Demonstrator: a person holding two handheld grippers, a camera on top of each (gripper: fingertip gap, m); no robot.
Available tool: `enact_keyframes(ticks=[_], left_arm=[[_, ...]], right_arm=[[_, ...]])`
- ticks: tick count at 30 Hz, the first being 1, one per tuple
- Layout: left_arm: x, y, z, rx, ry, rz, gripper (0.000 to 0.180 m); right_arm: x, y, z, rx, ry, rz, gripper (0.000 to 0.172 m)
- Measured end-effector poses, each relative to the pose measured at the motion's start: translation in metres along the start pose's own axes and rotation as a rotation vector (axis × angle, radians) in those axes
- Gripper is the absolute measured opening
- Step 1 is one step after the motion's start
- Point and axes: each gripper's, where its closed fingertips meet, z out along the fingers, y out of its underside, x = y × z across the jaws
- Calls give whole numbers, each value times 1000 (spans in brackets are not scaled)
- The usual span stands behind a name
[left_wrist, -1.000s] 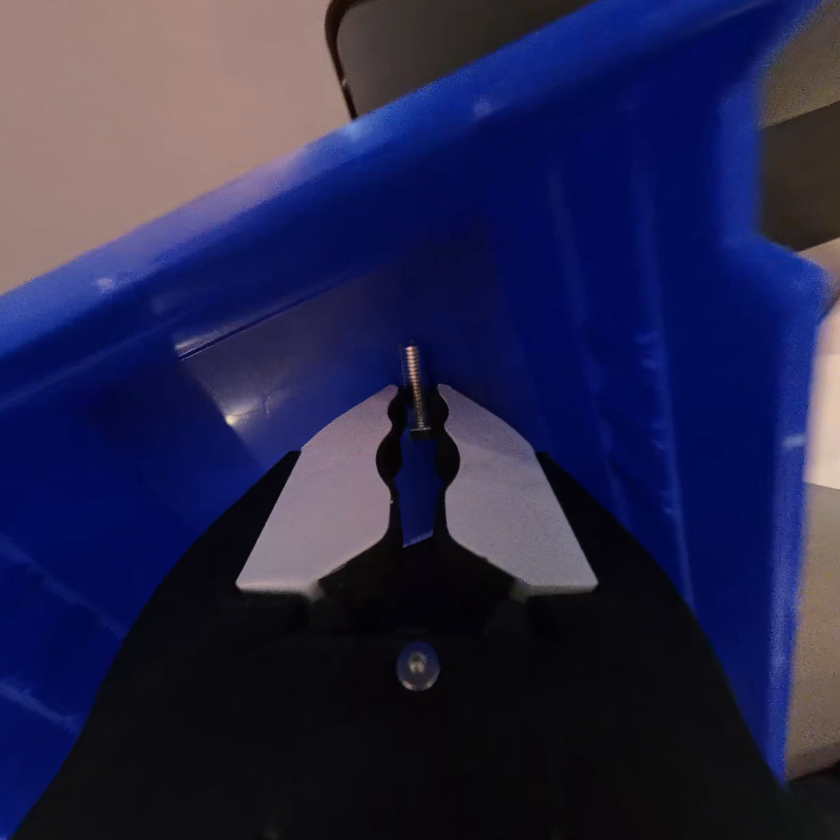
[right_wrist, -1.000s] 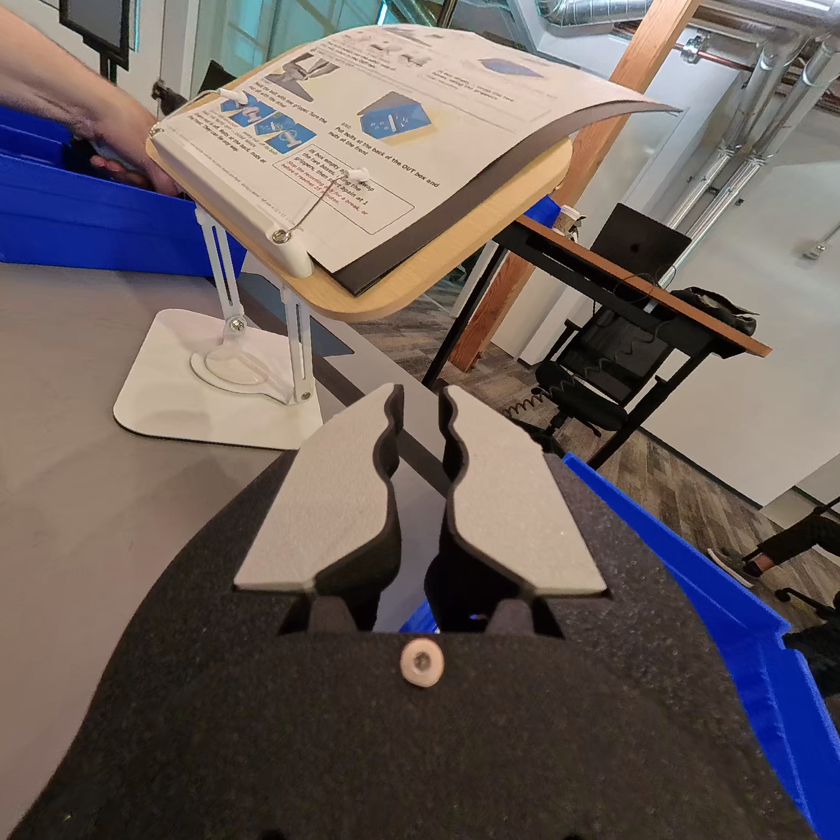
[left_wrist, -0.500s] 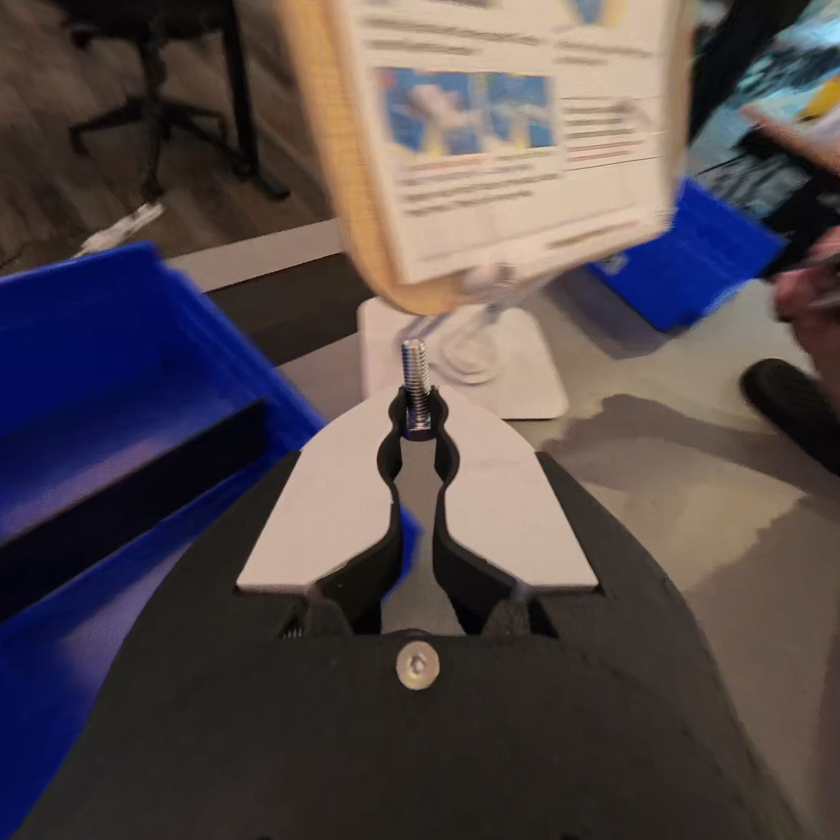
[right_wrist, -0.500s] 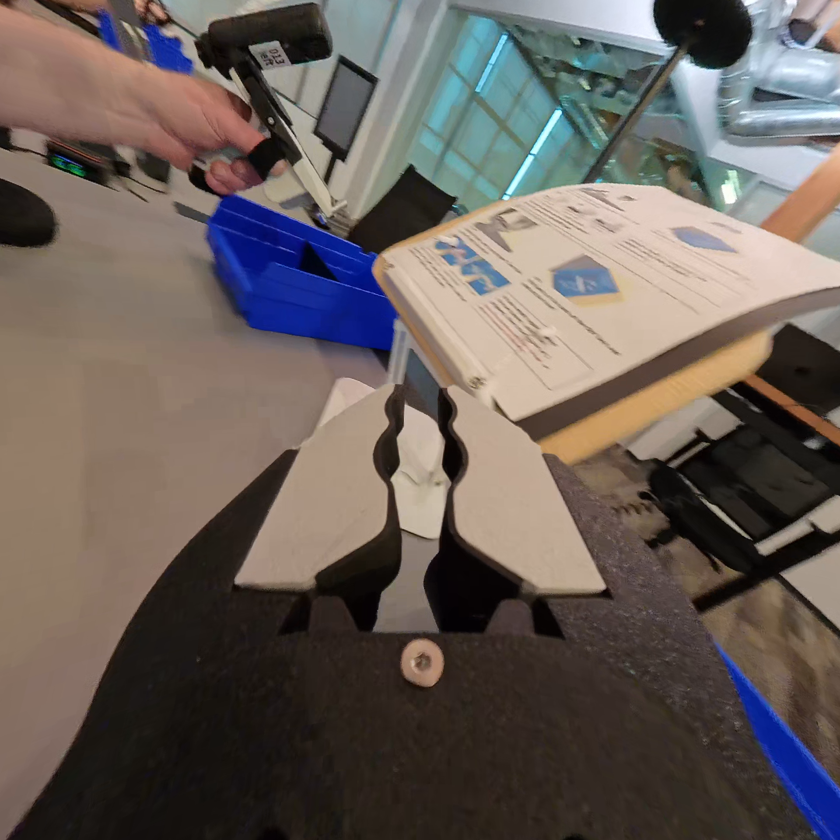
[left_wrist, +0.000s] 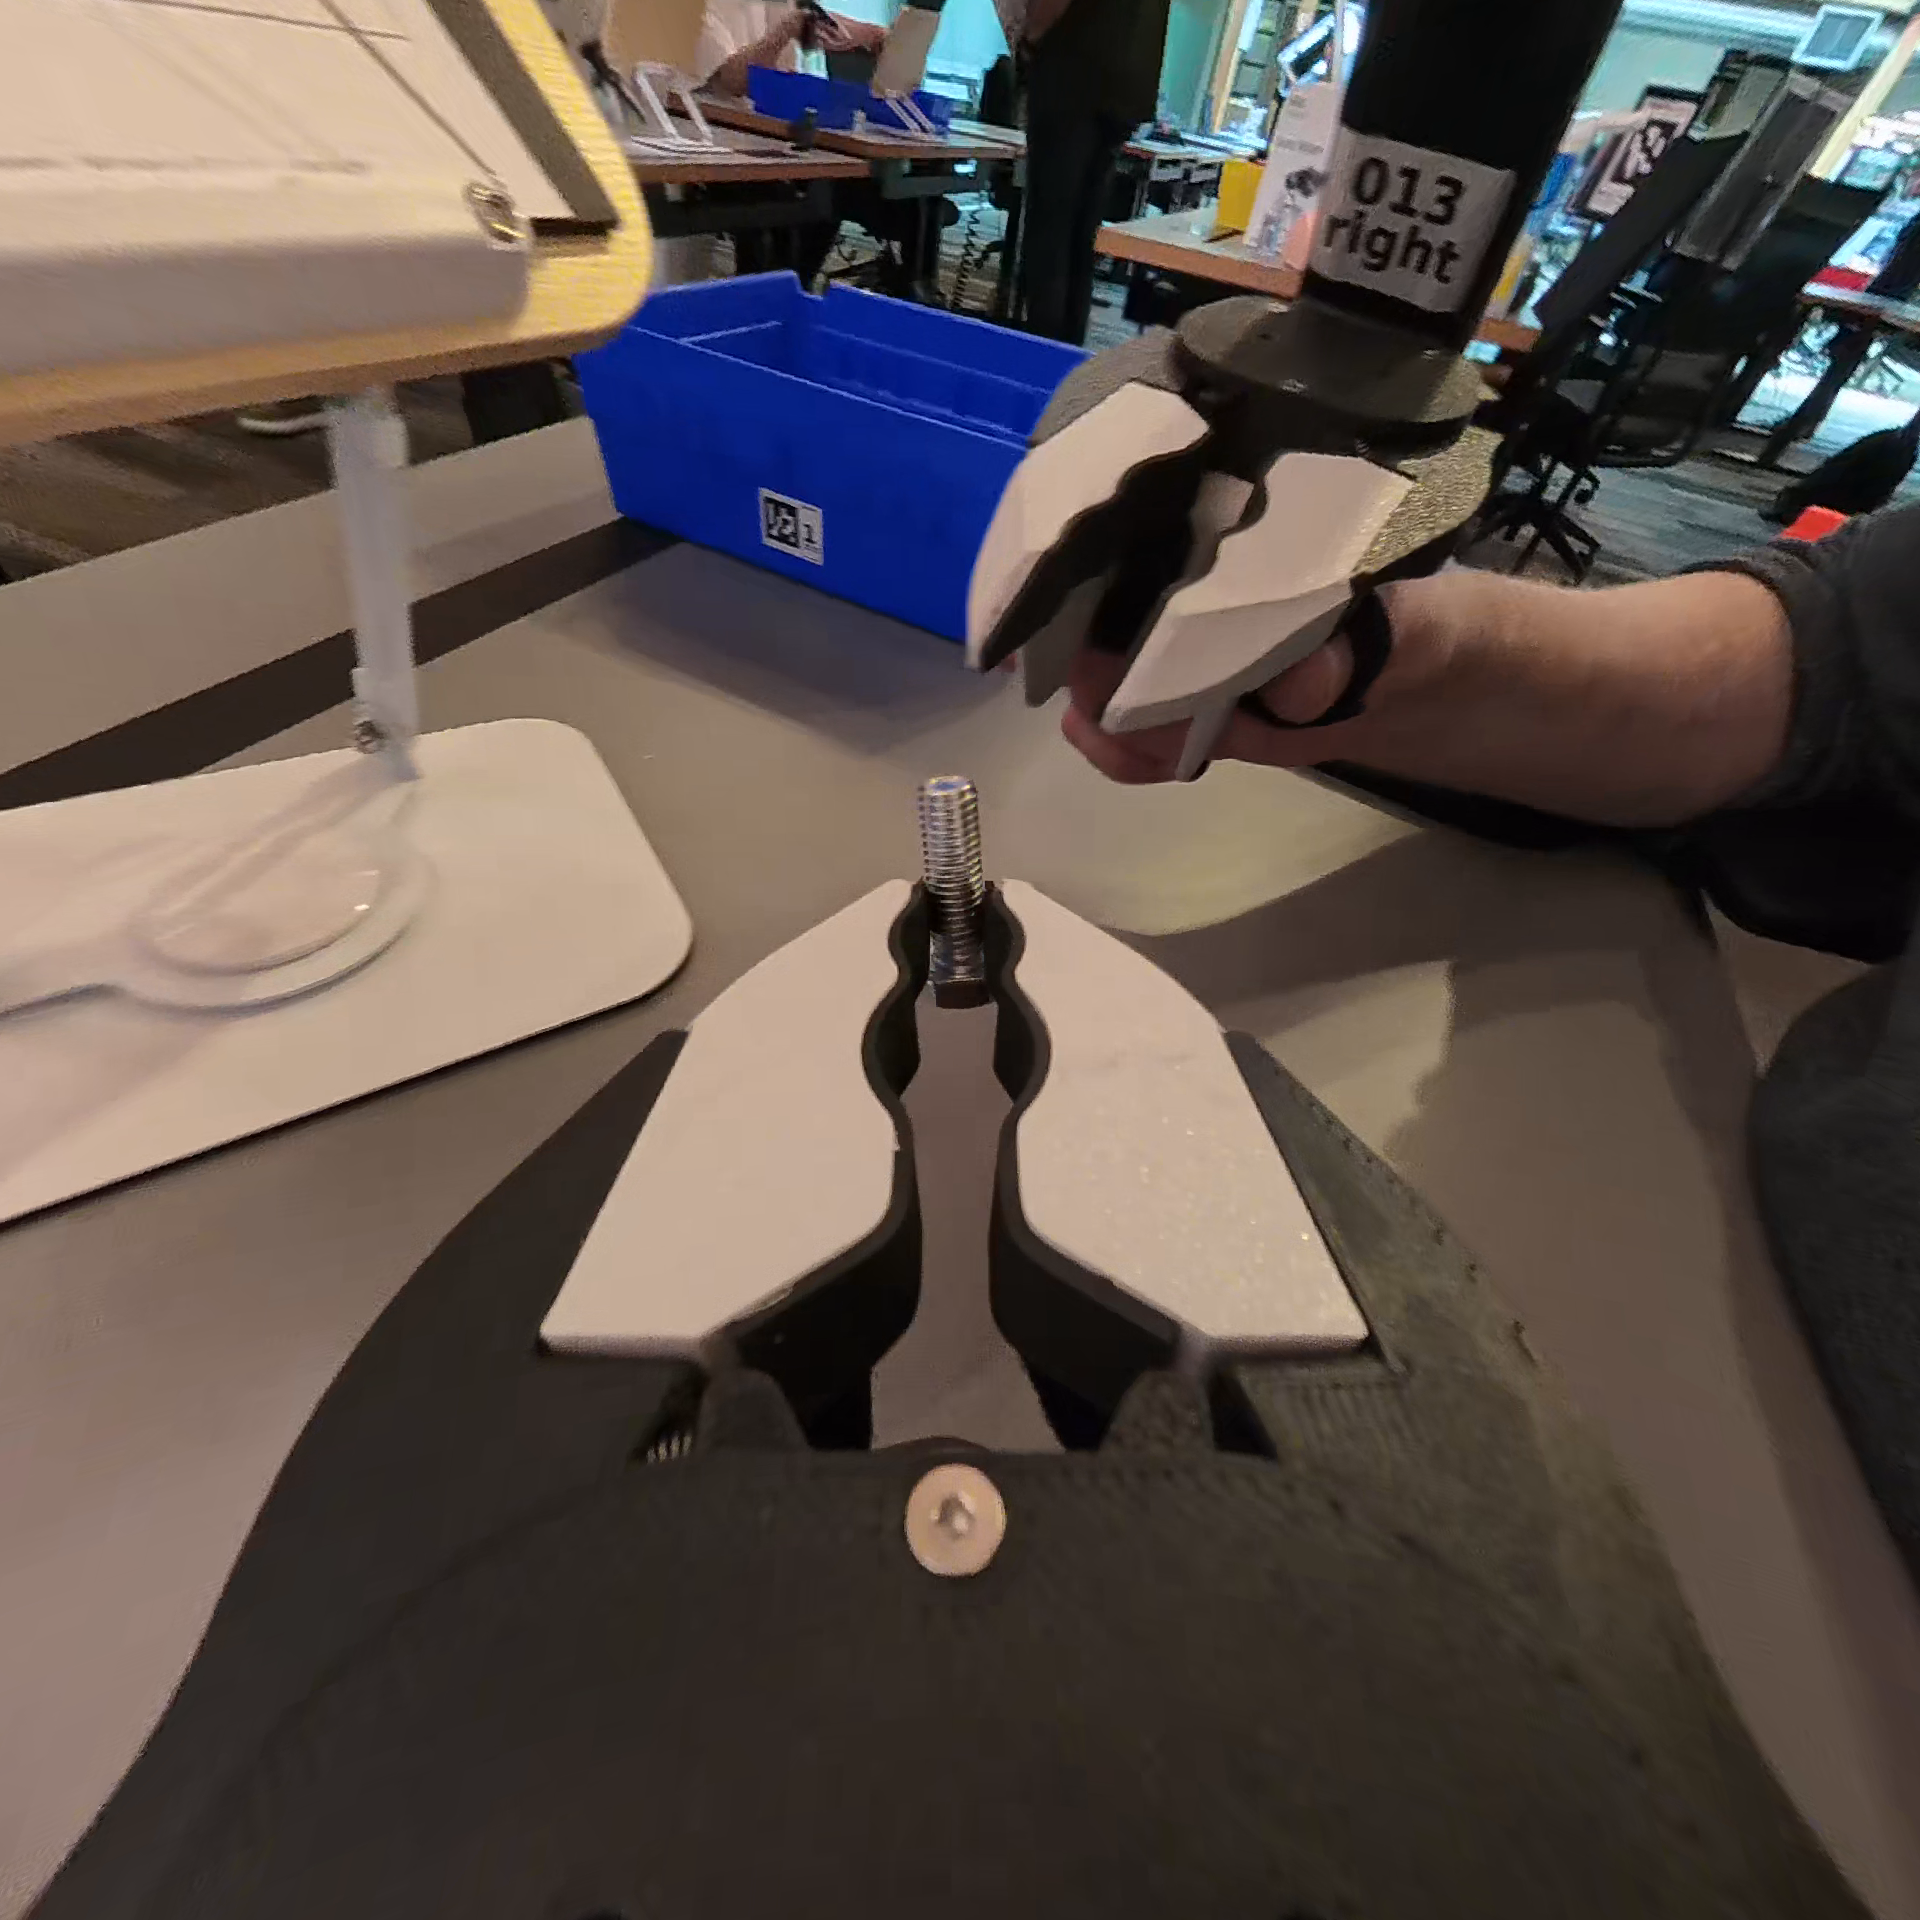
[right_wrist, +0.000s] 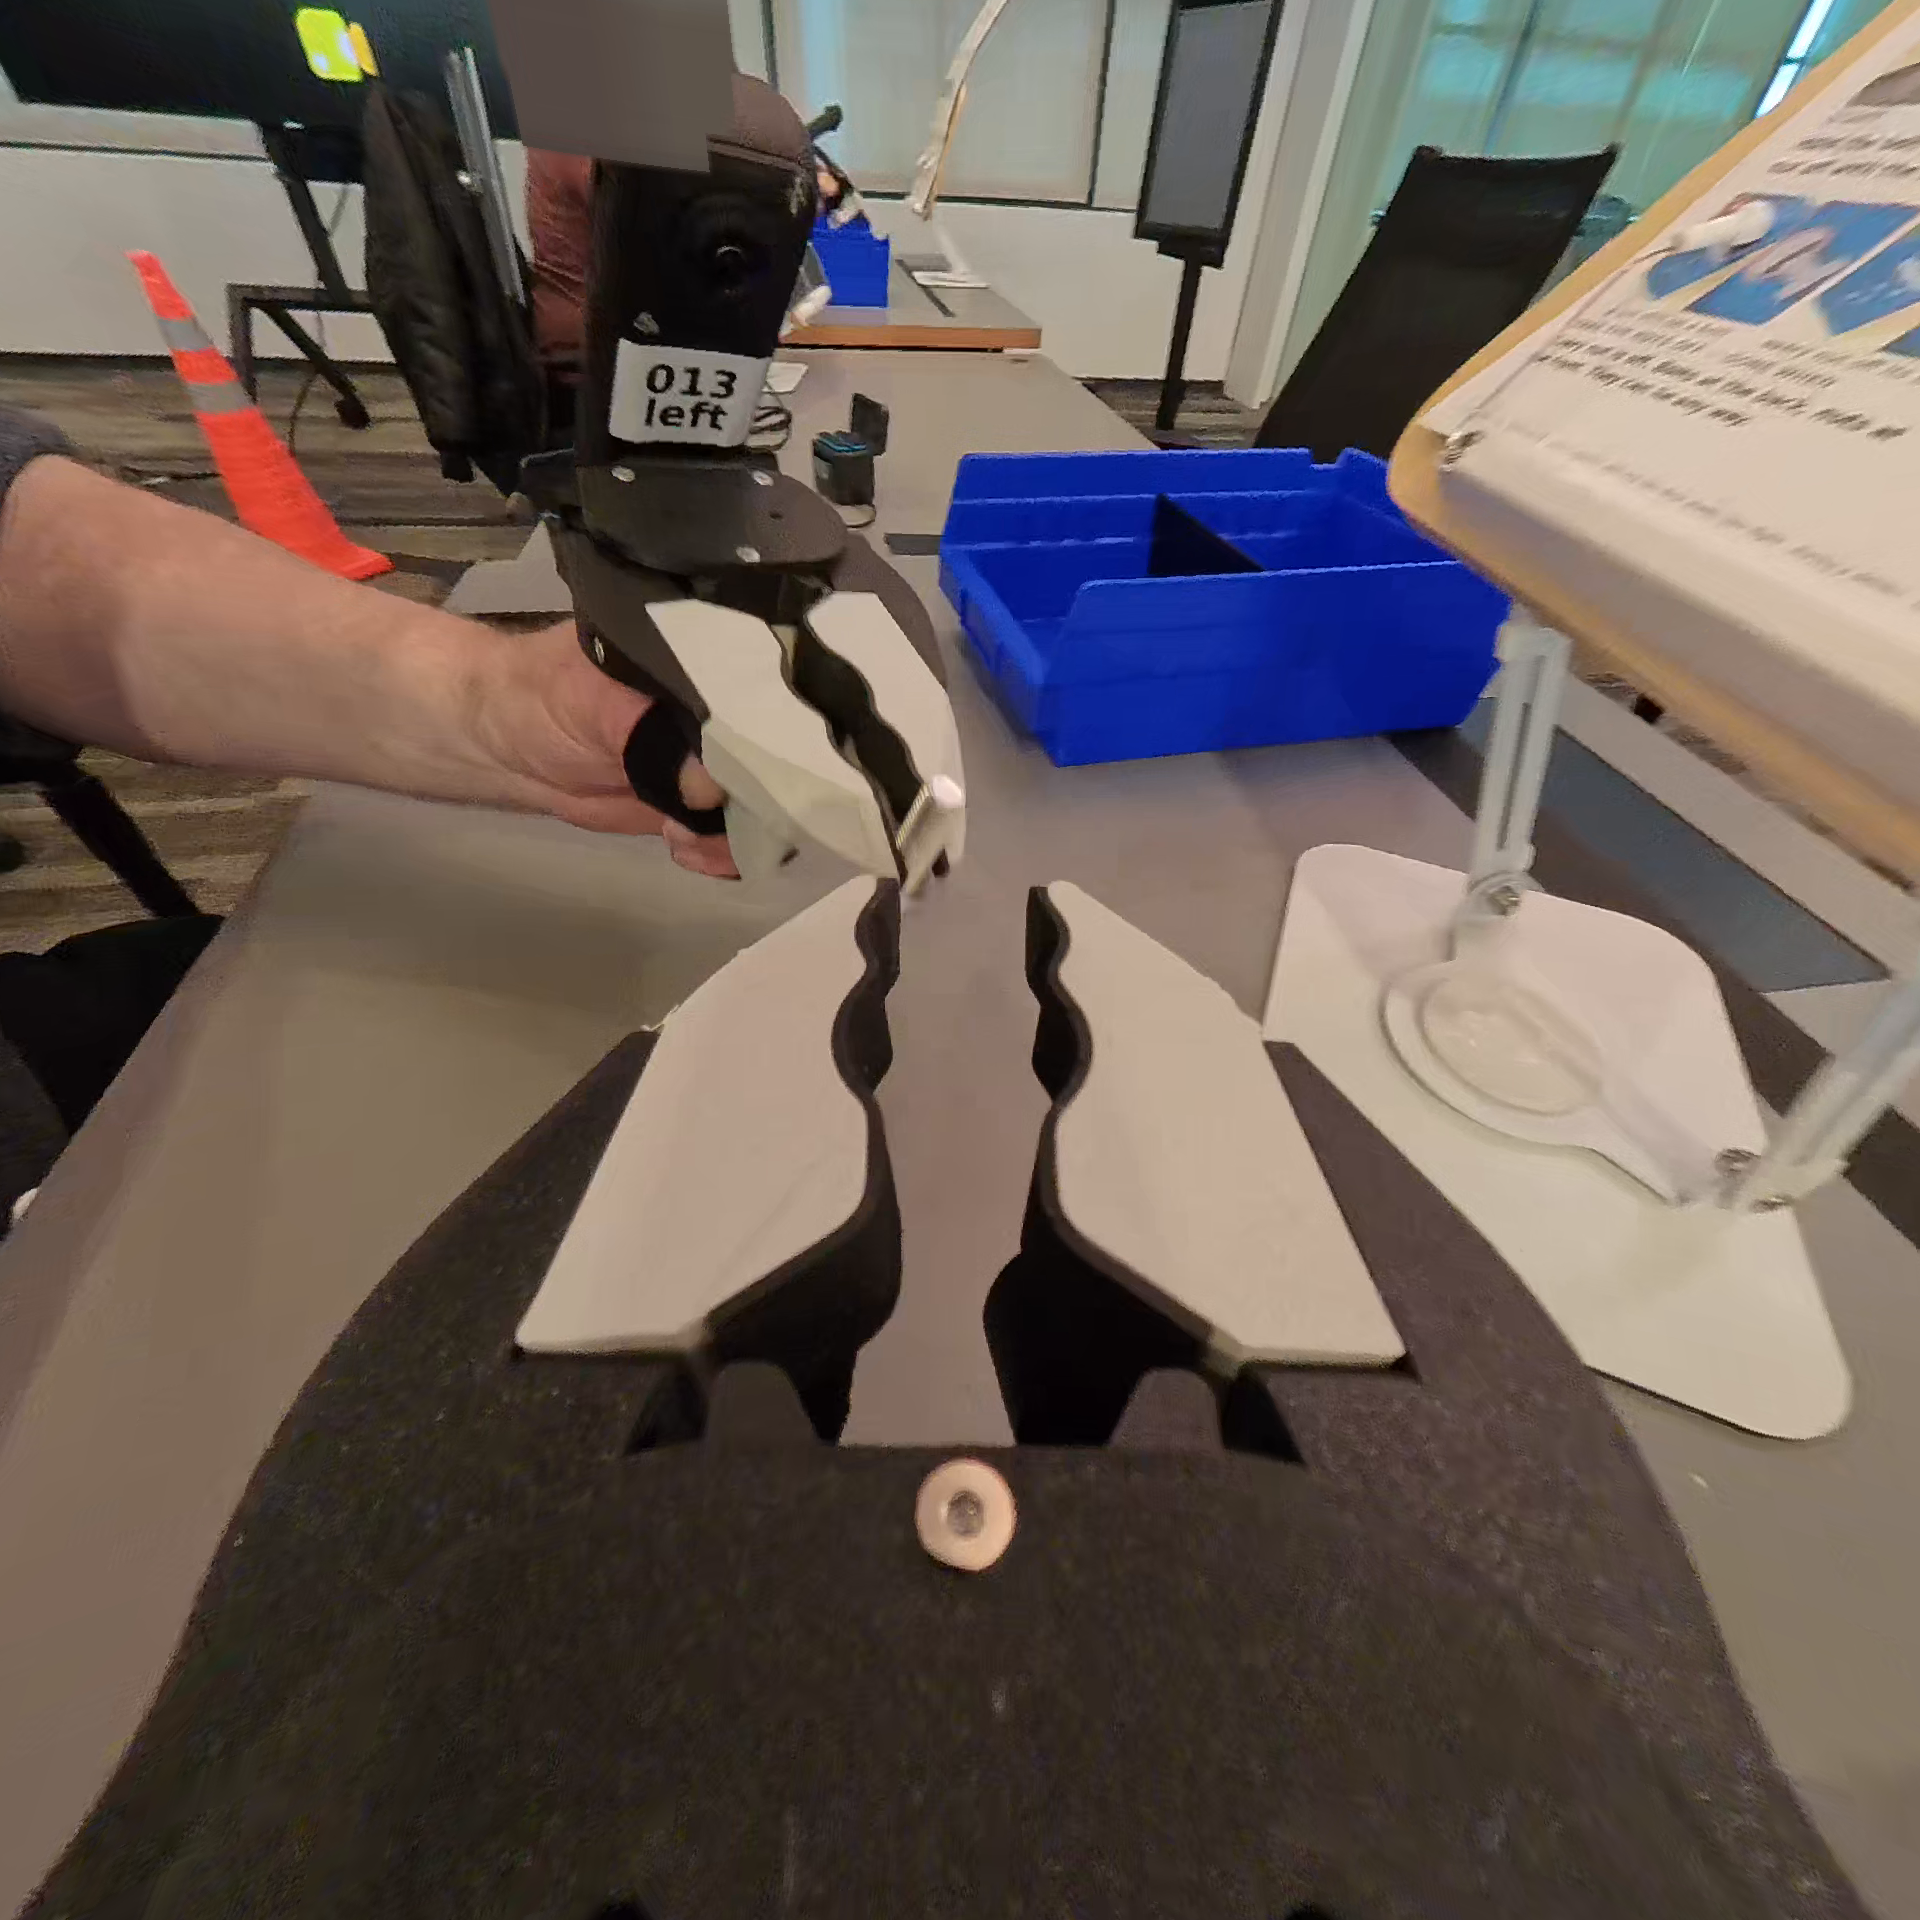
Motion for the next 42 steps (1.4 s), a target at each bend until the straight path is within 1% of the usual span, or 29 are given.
enact_keyframes(ticks=[2, 4, 7, 9, 11, 13, 15, 19, 21, 22, 23, 24, 26, 30, 33, 36, 39, 42], left_arm=[[10, 3, 10, -3, 30, 14, 9], [15, 3, 14, 9, 50, 4, 9], [17, 7, 18, -4, 56, 24, 9], [17, 8, 18, -5, 57, 19, 9], [18, 11, 19, -11, 72, 16, 9], [14, 14, 18, -33, 55, 27, 9], [13, 15, 15, -57, 71, 17, 9], [11, 19, 14, -98, 55, 69, 9], [11, 23, 14, -104, 64, 59, 9], [10, 26, 14, -109, 57, 61, 9], [11, 27, 14, -110, 57, 69, 9], [13, 28, 15, -116, 67, 74, 9], [10, 29, 16, -131, 36, 103, 9], [9, 29, 14, -120, 55, 77, 9], [0, 31, 5, -165, 16, 96, 16], [-16, 29, -18, -200, -22, 93, 22], [-38, 24, -43, -199, -102, 77, 22], [-48, 24, -59, -203, -157, 78, 19]], right_arm=[[-4, 4, 6, -1, -29, 45, 23], [-6, 11, 9, -29, -54, 66, 23], [-10, 14, 12, -21, -103, 118, 21], [-12, 16, 13, -22, -118, 125, 10], [-14, 18, 14, -23, -131, 141, 9], [-13, 21, 16, -38, -125, 146, 8], [-13, 22, 17, -38, -135, 154, 8], [-14, 24, 21, -54, -140, 133, 7], [-15, 27, 23, -71, -143, 127, 8], [-17, 28, 25, -85, -151, 136, 11], [-19, 30, 27, -96, -163, 147, 17], [-20, 30, 28, -94, -165, 149, 16], [-18, 32, 30, -97, -146, 138, 10], [-17, 32, 31, -111, -142, 122, 9], [-15, 40, 33, -158, -143, 113, 9], [-14, 54, 35, -214, -154, 105, 9], [-19, 81, 41, -347, -164, 34, 9], [-25, 102, 45, -444, -172, -11, 9]])
